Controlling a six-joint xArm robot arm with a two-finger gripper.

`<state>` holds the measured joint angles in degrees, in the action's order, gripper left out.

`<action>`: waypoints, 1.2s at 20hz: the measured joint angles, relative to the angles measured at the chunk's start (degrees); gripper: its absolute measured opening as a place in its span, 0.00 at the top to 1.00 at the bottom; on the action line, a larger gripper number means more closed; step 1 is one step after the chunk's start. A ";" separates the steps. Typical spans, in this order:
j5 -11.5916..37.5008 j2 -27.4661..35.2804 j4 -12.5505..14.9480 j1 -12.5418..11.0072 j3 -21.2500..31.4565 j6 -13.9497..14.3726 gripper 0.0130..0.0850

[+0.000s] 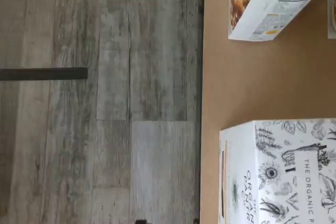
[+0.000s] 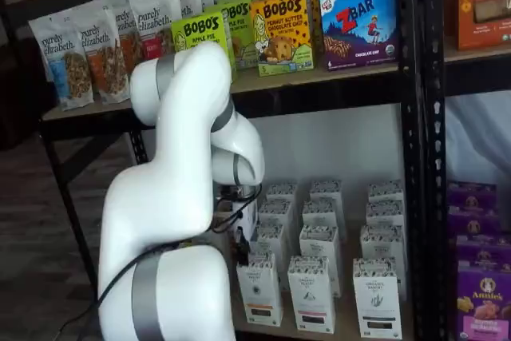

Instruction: Pick up the white box with a yellow strip in the middle, on the bottom shelf, the fourth box from the left

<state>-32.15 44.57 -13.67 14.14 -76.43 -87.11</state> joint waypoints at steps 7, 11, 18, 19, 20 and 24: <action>-2.55 2.11 -1.37 0.13 -3.74 -0.80 0.00; -1.41 3.47 -1.22 0.28 -5.16 -0.52 0.00; -3.65 7.23 1.18 0.15 -9.84 1.50 0.00; -3.85 7.76 1.37 0.13 -10.41 1.65 0.00; -4.11 8.41 1.61 0.12 -11.17 1.86 0.00; -4.48 10.74 2.12 0.02 -13.51 2.19 0.00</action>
<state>-36.63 55.30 -11.55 14.16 -89.94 -84.92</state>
